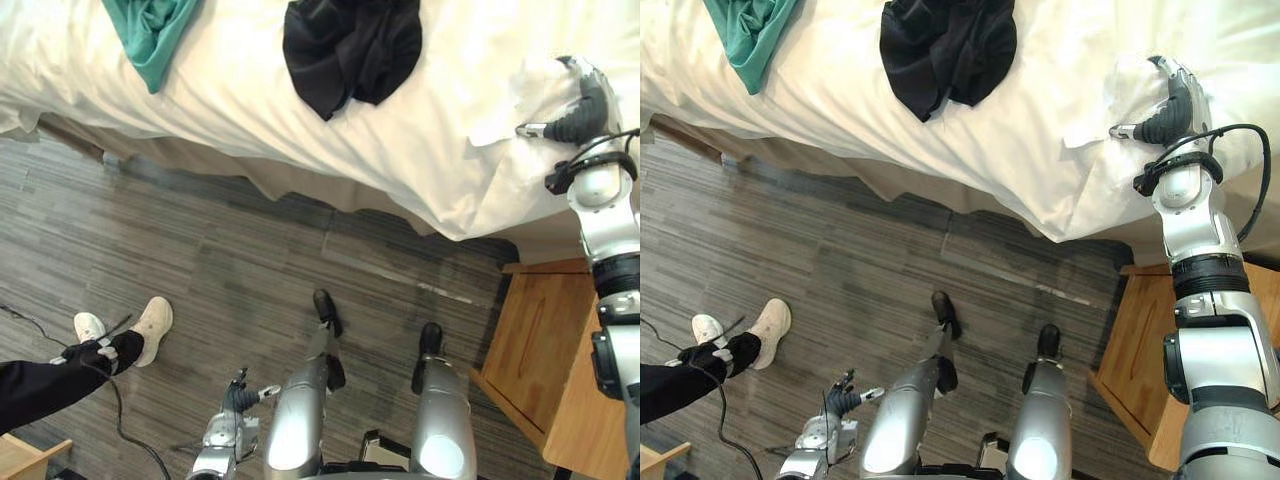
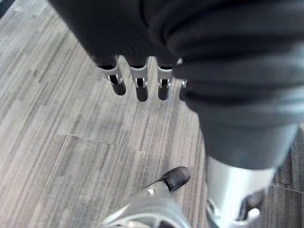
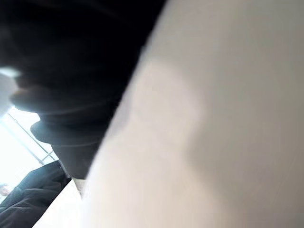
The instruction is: Tidy the bed and pick cloth on bed and put in laundry
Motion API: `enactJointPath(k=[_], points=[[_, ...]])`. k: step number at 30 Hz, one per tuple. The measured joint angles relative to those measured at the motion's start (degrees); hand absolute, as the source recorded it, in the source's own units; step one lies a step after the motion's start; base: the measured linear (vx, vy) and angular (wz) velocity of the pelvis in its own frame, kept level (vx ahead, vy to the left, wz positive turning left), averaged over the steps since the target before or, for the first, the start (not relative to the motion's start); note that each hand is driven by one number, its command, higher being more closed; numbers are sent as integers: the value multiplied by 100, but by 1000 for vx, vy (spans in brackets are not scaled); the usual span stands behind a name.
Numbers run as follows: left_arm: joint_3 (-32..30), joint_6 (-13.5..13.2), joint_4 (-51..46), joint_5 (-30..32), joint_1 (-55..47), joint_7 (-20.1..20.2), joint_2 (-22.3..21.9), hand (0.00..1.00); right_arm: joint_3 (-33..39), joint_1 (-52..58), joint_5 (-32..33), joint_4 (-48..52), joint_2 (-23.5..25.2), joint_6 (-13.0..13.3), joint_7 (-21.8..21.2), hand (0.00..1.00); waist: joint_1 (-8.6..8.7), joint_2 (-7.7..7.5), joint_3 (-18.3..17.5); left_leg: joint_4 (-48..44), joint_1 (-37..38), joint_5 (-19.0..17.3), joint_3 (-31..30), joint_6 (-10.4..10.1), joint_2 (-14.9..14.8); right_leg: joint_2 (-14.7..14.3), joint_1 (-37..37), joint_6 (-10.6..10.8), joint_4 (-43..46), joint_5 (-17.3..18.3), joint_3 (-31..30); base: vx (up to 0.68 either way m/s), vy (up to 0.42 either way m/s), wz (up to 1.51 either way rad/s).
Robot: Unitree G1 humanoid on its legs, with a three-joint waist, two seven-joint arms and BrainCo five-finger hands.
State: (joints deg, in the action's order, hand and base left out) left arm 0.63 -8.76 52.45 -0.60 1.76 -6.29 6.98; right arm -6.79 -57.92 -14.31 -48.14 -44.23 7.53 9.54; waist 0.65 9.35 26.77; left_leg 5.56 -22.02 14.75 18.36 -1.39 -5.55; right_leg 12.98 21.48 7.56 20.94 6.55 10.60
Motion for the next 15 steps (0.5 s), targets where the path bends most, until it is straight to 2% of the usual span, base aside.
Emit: enactJointPath(k=[6, 9, 11, 12, 15], points=[[0, -21, 50, 1, 5, 8, -25, 0, 206, 336, 19, 25, 20, -12, -121, 100, 0, 0, 0, 3, 273, -7, -22, -3, 79, 77, -308, 38, 7, 98, 38, 37, -21, 7], [-20, 5, 45, 12, 3, 17, -56, 0, 656, 1071, 29, 545, 196, -12, -190, 100, 11, -8, -2, 15, 506, -27, -3, 22, 91, 89, -546, 41, -35, 132, 40, 29, -42, 0], [-32, 71, 41, 28, -17, 29, -150, 0, 962, 1723, 75, 1106, 445, -9, -203, 100, 82, -38, -12, 19, 693, -66, 53, 16, 89, 74, -783, 55, -165, 145, 35, 29, -35, -4], [-32, 82, 40, 41, -35, 43, -174, 0, 1029, 1890, 75, 1201, 523, -4, -208, 0, 122, -58, -22, 19, 725, -71, 57, 11, 89, 70, -834, 56, -205, 144, 35, 40, -24, -3], [-132, 120, 46, 223, -76, 129, -185, 0, 1460, 2719, 95, 1498, 957, 25, -212, 0, 211, -236, -128, 2, 890, -77, 109, 3, 84, 55, -1022, 86, -333, 122, 1, 61, -30, -8]])
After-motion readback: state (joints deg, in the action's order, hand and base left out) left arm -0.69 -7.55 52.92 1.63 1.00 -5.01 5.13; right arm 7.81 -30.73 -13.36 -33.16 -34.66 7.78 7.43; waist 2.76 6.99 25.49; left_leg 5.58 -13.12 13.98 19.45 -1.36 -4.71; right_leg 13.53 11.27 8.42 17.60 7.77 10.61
